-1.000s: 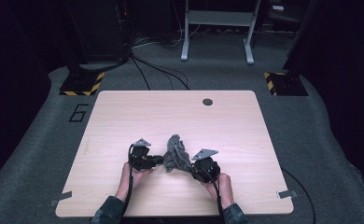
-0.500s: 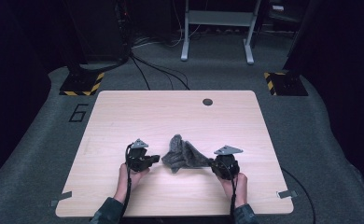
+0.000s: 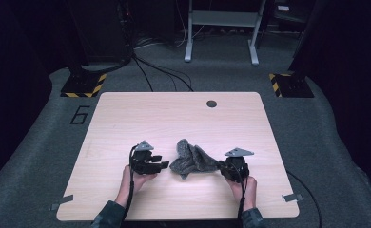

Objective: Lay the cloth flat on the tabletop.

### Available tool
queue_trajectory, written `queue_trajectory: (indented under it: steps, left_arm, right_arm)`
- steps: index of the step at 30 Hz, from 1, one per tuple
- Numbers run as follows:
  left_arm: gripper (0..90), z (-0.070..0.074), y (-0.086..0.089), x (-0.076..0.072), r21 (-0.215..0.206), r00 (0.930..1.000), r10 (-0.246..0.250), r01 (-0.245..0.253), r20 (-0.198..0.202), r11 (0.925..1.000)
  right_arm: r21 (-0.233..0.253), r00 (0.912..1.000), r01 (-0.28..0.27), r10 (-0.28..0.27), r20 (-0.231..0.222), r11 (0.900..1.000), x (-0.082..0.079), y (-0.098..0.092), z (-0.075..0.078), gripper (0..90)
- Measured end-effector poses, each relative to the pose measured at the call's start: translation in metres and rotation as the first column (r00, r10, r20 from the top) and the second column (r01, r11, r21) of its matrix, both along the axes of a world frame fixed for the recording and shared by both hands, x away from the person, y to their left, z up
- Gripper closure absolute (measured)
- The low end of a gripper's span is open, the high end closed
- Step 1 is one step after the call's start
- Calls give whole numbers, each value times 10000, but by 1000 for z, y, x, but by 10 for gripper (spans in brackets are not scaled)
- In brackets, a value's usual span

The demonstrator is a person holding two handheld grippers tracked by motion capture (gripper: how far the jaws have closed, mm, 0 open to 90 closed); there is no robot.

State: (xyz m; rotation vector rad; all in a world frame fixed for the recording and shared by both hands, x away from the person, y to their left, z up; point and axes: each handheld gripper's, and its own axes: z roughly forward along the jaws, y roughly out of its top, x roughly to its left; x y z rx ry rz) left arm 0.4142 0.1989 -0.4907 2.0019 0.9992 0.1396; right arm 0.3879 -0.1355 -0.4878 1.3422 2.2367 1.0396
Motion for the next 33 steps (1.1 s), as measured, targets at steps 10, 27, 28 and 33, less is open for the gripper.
queue_trajectory:
  steps: [10,27,28,33]
  left_arm:
    - [501,7,-32,8,183,9970,-724,719,281,9972]
    - [886,0,8,2,324,9990,330,-340,287,9989]
    - [886,-1,16,1,363,9985,518,-525,195,9980]
    - [886,-4,34,-1,452,9954,946,-951,128,9944]
  right_arm:
    - [17,9998,-182,182,57,9998,-2,7,3,832]
    - [256,9980,616,-619,108,9978,2,-20,4,869]
    - [277,9979,644,-647,93,9975,3,-23,4,869]
    - [-7,9966,818,-817,43,9967,4,-28,2,869]
